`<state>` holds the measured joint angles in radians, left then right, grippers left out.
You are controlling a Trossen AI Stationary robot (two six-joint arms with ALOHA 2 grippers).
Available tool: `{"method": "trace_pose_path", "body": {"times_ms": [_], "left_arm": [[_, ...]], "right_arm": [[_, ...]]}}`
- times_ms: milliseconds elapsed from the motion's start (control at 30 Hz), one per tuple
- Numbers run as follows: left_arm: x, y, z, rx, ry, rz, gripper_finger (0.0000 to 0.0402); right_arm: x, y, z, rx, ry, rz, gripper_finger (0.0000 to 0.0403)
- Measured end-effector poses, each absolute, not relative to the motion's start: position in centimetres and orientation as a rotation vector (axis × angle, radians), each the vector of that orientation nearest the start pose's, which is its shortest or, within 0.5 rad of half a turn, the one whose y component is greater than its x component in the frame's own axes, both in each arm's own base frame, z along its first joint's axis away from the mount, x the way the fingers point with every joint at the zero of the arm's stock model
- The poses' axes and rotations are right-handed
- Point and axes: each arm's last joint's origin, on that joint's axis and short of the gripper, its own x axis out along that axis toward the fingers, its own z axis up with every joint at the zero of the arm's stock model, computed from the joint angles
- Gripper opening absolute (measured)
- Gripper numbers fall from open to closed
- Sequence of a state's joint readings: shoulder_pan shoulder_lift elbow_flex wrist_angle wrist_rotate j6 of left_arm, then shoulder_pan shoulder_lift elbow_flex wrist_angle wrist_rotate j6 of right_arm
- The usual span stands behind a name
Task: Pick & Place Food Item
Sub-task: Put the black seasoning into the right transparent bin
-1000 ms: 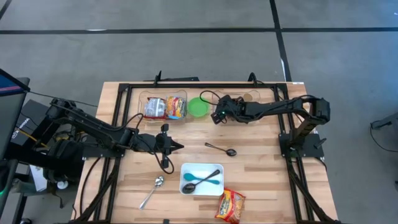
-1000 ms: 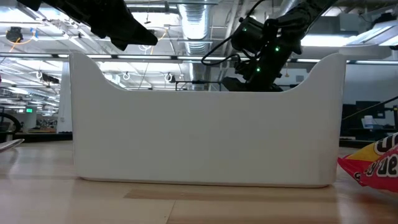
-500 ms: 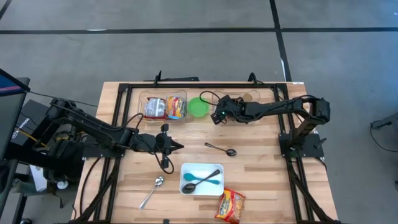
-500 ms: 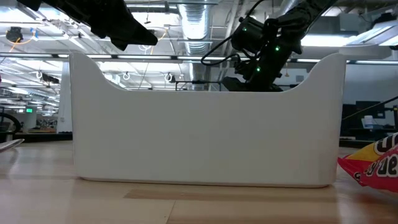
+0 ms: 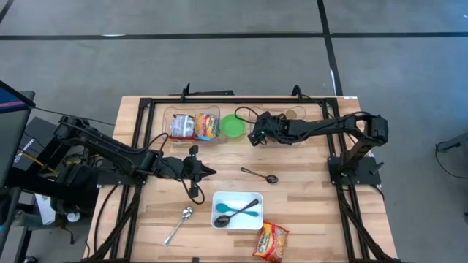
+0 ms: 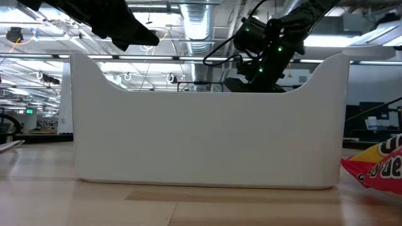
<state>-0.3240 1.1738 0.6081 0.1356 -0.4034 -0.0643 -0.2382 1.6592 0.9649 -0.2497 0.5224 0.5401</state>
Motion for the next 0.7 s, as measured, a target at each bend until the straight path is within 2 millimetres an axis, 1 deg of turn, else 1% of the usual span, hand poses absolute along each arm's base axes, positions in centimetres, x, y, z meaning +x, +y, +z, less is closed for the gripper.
{"method": "trace_pose_path", "body": {"times_ms": [267, 400, 700], "left_arm": [[23.37, -6.65, 22.70, 0.090, 0.399, 0.091, 0.0004], [23.38, -6.64, 22.71, 0.089, 0.398, 0.091, 0.0004], [23.38, -6.65, 22.72, 0.089, 0.397, 0.091, 0.0004]], "right_arm": [[31.26, -8.78, 18.07, 0.333, 0.740, -0.928, 0.0244], [31.07, -8.76, 17.94, 0.291, 0.784, -0.915, 0.0244], [31.10, -8.56, 17.92, 0.287, 0.787, -0.910, 0.0244]]}}
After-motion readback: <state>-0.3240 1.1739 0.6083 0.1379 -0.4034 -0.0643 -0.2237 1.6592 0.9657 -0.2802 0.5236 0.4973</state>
